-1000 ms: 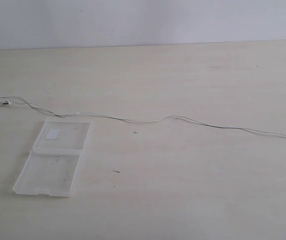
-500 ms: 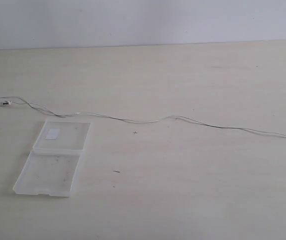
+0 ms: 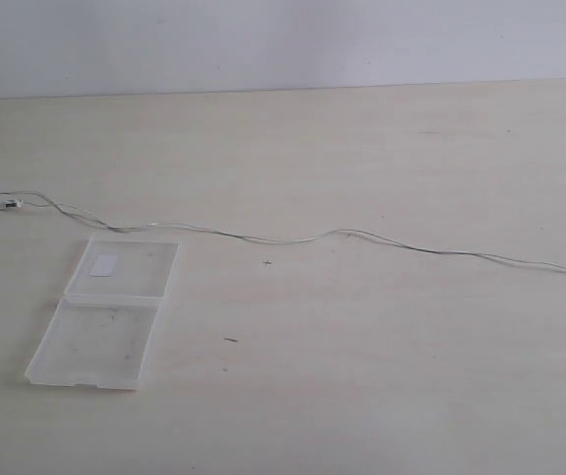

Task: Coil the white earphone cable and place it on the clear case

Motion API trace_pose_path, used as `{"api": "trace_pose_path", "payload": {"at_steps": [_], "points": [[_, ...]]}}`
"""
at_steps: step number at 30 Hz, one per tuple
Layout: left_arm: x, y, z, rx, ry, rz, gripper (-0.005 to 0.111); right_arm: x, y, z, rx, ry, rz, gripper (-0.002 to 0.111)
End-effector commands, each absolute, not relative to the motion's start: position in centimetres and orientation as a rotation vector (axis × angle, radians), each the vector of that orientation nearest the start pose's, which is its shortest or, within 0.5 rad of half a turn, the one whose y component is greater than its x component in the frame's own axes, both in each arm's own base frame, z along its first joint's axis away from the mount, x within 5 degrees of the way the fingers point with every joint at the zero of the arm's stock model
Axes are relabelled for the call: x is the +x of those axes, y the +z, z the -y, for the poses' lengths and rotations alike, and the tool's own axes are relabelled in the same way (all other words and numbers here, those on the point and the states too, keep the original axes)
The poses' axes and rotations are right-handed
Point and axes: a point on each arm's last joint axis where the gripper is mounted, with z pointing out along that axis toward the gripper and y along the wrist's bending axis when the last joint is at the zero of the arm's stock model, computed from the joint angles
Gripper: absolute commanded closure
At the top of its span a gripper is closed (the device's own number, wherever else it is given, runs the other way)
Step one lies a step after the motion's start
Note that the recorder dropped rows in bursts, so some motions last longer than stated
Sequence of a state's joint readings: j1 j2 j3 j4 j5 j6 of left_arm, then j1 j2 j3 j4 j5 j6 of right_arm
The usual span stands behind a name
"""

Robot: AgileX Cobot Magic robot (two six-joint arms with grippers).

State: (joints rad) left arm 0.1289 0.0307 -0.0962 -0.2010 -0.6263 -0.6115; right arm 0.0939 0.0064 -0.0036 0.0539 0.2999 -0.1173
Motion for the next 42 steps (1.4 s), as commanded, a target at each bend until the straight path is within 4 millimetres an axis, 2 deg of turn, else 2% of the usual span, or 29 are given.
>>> {"api": "trace_pose_path", "payload": {"at_steps": [1, 3, 5, 7, 9, 12, 13, 15, 17, 19, 20, 23, 25, 27, 29, 30, 33, 35, 38, 41, 42], "points": [[2.5, 36.8, -1.0, -0.341, -0.542, -0.581, 0.107, 5.4, 18.8, -0.6, -0.152, 0.033, -1.760, 0.108], [4.7, 40.0, -0.6, -0.266, -0.480, -0.669, 0.107, 5.4, 18.8, -0.6, -0.152, 0.033, -1.760, 0.108], [7.7, 42.3, -0.2, -0.180, -0.417, -0.785, 0.107, 5.4, 18.8, -0.6, -0.152, 0.033, -1.760, 0.108], [11.4, 43.7, 0.1, -0.101, -0.379, -0.924, 0.107, 5.4, 18.8, -0.6, -0.152, 0.033, -1.760, 0.108], [16.1, 43.5, 0.2, -0.044, -0.348, -1.116, 0.107, 5.4, 18.8, -0.6, -0.154, 0.030, -1.760, 0.108], [23.1, 40.5, -0.3, 0.059, -0.219, -1.429, 0.107, 5.4, 18.8, -0.6, -0.154, 0.030, -1.760, 0.108], [24.8, 39.4, -0.6, 0.067, -0.191, -1.508, 0.107, 5.4, 18.8, -0.6, -0.154, 0.030, -1.760, 0.108], [28.7, 36.1, -1.3, 0.031, -0.187, -1.674, 0.107, 5.4, 18.8, -0.6, -0.154, 0.030, -1.760, 0.108], [31.5, 33.1, -1.5, 0.018, -0.213, -1.798, 0.107, 5.4, 18.8, -0.6, -0.154, 0.030, -1.760, 0.108], [33.5, 30.1, -1.0, 0.184, -0.229, -1.925, 0.107, 5.4, 18.8, -0.6, -0.154, 0.030, -1.760, 0.108], [34.1, 29.2, -0.7, 0.306, -0.209, -1.970, 0.107, 5.4, 18.8, -0.6, -0.154, 0.030, -1.760, 0.108], [36.4, 26.9, -0.3, 0.315, -0.207, -2.041, 0.107, 5.4, 18.8, -0.6, -0.154, 0.030, -1.760, 0.108], [37.4, 26.2, -0.3, 0.360, -0.098, -2.044, 0.107, 5.4, 18.8, -0.6, -0.154, 0.030, -1.760, 0.108], [37.8, 26.2, -0.8, 0.450, 0.153, -2.020, 0.107, 5.4, 18.8, -0.6, -0.154, 0.030, -1.760, 0.108], [38.0, 26.4, -1.7, 0.559, 0.488, -1.989, 0.107, 5.4, 18.8, -0.6, -0.154, 0.030, -1.760, 0.108], [37.9, 26.7, -2.2, 0.615, 0.725, -1.976, 0.107, 5.4, 18.8, -0.6, -0.154, 0.030, -1.760, 0.108], [37.8, 26.6, -3.0, 0.783, 1.156, -1.960, 0.107, 5.4, 18.8, -0.6, -0.154, 0.030, -1.760, 0.108], [37.5, 25.9, -3.0, 0.933, 1.281, -2.001, 0.107, 5.4, 18.8, -0.6, -0.154, 0.030, -1.760, 0.108], [37.1, 24.7, -1.8, 1.133, 1.199, -2.154, 0.107, 5.4, 18.8, -0.6, -0.154, 0.030, -1.760, 0.108], [36.8, 23.3, 0.9, 1.274, 0.833, -2.319, 0.107, 5.4, 18.8, -0.6, -0.154, 0.030, -1.760, 0.108], [36.9, 23.3, 2.2, 1.369, 0.698, -2.335, 0.107, 5.4, 18.8, -0.6, -0.154, 0.030, -1.760, 0.108]]}}
